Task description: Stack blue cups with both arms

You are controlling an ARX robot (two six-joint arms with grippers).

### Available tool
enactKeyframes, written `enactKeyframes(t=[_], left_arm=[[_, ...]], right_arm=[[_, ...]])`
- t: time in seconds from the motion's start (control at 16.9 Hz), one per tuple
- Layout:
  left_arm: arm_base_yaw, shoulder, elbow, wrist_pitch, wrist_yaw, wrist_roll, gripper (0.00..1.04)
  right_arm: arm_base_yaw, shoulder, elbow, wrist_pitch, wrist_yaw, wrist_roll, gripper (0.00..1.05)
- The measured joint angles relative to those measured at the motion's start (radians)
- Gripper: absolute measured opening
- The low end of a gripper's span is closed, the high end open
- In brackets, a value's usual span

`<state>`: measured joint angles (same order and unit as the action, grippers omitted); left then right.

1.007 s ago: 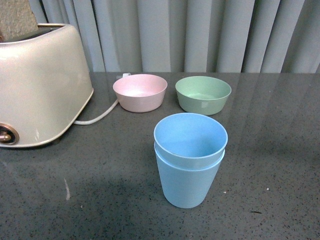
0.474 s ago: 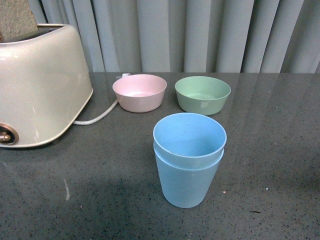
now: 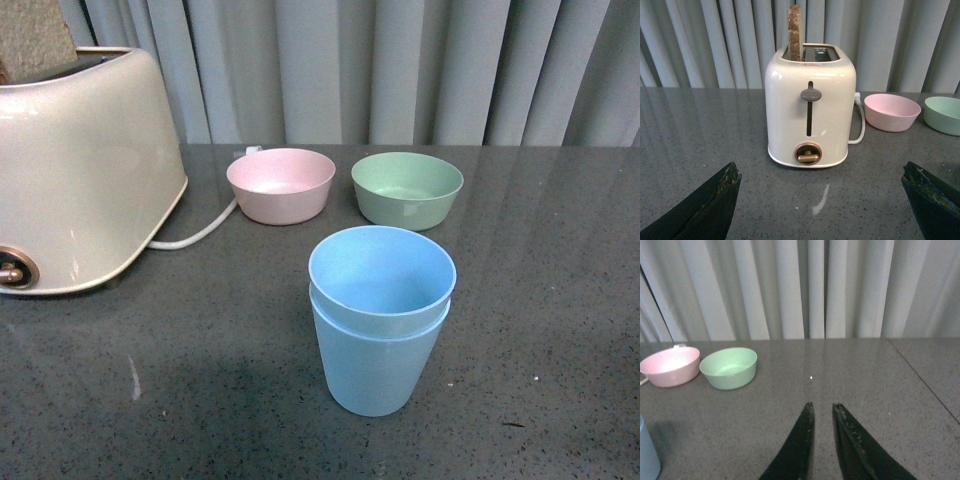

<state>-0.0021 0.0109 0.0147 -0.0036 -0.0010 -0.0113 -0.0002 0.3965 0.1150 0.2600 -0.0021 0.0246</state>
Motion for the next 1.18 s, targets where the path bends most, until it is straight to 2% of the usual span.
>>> enactKeyframes(t=[0.06,0.12,0.71,0.83,1.18], left_arm=[[0.0,0.0,0.0,0.0,0.0,0.0,0.98],[0.0,0.0,0.0,0.0,0.0,0.0,0.98],[0.0,0.0,0.0,0.0,0.0,0.0,0.98],[0.0,0.0,0.0,0.0,0.0,0.0,0.98],[0.0,0.0,0.0,0.0,0.0,0.0,0.98]], right_arm=[[0.0,-0.042,-0.005,0.002,0.0,-0.004,0.04],[0.0,-0.059,-0.018,-0.009,0.0,-0.012,0.02],[0.0,-0.224,-0.103,-0.088,0.0,-0.018,0.02],[0.0,-0.377,-0.102,-0.267,0.0,-0.018,0.02],[0.0,-0.392,-0.102,-0.265,0.002,-0.018,0.02]])
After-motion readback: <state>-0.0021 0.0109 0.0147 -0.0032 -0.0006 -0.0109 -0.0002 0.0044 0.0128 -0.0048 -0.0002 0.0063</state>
